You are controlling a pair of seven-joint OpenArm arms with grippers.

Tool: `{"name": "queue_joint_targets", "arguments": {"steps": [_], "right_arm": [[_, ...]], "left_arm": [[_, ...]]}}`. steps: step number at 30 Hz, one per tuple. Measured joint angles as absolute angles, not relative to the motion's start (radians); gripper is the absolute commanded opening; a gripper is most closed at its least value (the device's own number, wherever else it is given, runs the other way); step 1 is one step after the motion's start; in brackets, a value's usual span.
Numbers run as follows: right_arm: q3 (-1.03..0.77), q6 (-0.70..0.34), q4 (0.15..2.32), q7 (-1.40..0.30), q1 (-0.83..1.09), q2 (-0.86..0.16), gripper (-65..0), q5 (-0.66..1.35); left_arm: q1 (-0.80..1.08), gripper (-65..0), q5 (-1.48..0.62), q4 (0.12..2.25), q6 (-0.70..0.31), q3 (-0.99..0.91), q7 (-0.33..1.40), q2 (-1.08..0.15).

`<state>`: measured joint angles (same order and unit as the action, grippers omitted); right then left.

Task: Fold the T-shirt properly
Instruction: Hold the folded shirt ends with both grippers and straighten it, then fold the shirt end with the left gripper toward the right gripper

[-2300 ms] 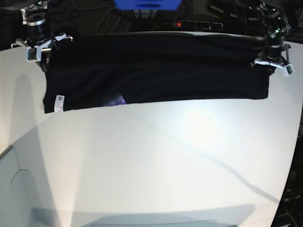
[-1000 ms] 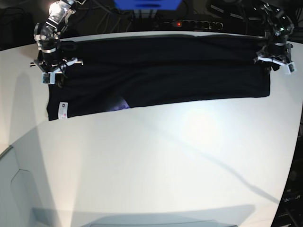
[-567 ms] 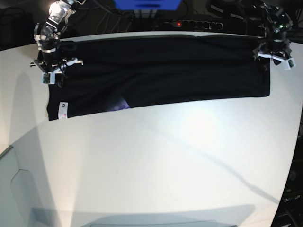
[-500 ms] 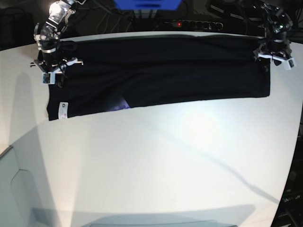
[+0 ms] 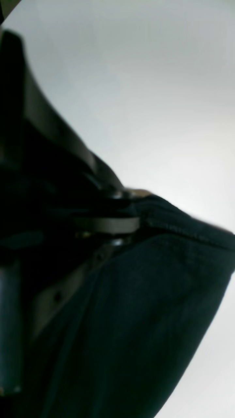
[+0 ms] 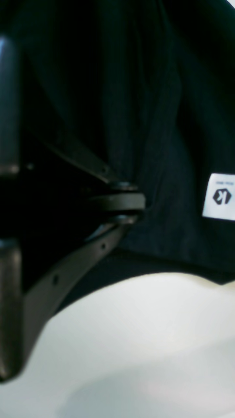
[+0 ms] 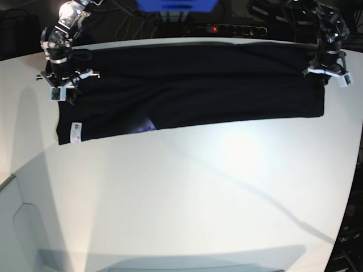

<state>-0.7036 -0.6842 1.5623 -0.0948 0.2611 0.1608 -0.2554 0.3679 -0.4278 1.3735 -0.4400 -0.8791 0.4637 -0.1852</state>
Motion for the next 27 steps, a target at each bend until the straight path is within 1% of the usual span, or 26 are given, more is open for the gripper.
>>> {"name": "queue_joint_targets", "arguments": {"steps": [4,7,11,13,15,18,21,27], "right_arm": [[-0.704,-0.684,1.562,-0.095,0.261,0.161,-65.0,-0.256],[-0.704,-0.684,1.562,-0.095,0.261,0.161,-65.0,-0.256],[-0.704,-0.684,1.562,-0.095,0.261,0.161,-65.0,-0.257],[-0.703,-0.684,1.562,-0.095,0.261,0.161,-65.0,-0.257],[-0.702,-0.684,1.562,-0.095,0.261,0.160,-65.0,-0.257],[-0.702,-0.684,1.562,-0.095,0.261,0.161,-65.0,-0.257],[-0.702,-0.684,1.562,-0.095,0.261,0.160,-65.0,-0.257],[-0.702,-0.684,1.565,-0.096,0.262,0.161,-65.0,-0.257]], "left_arm": [[0.368,-65.0,-0.423,1.398,-0.435,-0.879,0.487,-0.184],[0.376,-65.0,-0.395,1.477,-0.421,-0.875,0.523,-0.170],[0.391,-65.0,-0.386,1.642,-0.414,-0.880,0.516,-0.099],[0.408,-65.0,-0.390,1.720,-0.425,-0.866,0.521,-0.064],[0.419,-65.0,-0.383,1.787,-0.413,-0.831,0.515,-0.026],[0.462,-65.0,-0.382,1.858,-0.415,-0.719,0.514,0.014],[0.505,-65.0,-0.314,1.895,-0.421,-0.577,0.511,0.032],[0.535,-65.0,-0.158,1.898,-0.419,-0.338,0.503,0.087]]}}
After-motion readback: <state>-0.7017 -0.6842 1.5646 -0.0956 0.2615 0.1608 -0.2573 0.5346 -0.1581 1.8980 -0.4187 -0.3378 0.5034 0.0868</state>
